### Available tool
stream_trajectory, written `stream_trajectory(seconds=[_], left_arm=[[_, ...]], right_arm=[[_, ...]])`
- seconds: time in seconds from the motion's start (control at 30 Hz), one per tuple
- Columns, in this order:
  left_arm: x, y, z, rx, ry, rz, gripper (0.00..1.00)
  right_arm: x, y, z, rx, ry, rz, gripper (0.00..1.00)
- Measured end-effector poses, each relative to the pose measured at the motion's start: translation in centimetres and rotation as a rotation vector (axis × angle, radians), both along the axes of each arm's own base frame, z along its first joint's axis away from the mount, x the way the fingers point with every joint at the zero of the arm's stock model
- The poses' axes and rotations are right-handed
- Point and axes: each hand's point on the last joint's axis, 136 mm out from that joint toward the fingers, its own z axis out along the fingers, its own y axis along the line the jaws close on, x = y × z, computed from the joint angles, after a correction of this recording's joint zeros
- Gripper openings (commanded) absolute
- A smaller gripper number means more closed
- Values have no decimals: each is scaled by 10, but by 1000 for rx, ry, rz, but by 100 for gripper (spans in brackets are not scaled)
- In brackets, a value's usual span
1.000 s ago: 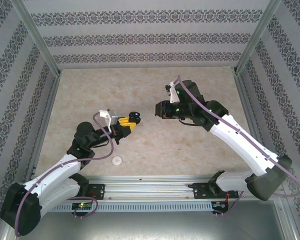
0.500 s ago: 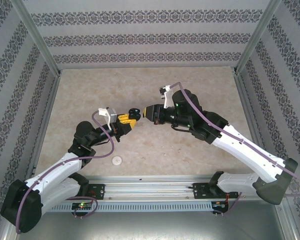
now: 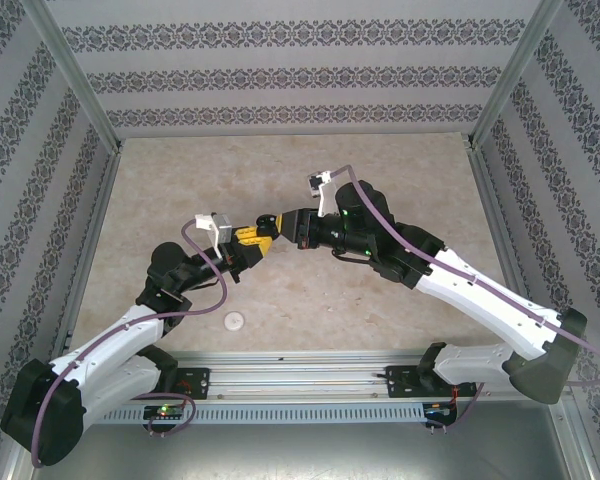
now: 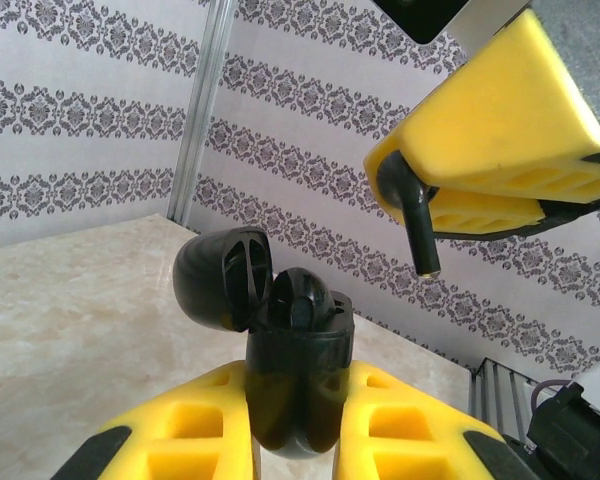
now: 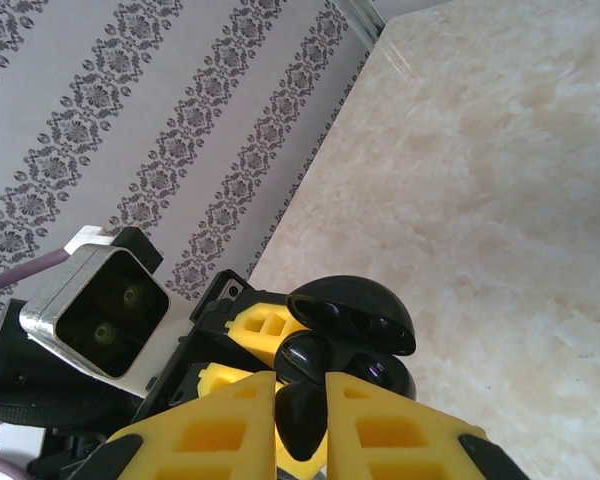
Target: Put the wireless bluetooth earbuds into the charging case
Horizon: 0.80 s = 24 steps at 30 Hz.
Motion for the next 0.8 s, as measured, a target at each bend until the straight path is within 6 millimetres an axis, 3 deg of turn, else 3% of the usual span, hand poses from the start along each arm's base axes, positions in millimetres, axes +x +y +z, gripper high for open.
stream_trajectory(seconds=[0.8], left_arm=[[-1, -1, 3, -32, 28, -17, 0]], right_arm=[[9, 10, -9, -5, 3, -3, 17]])
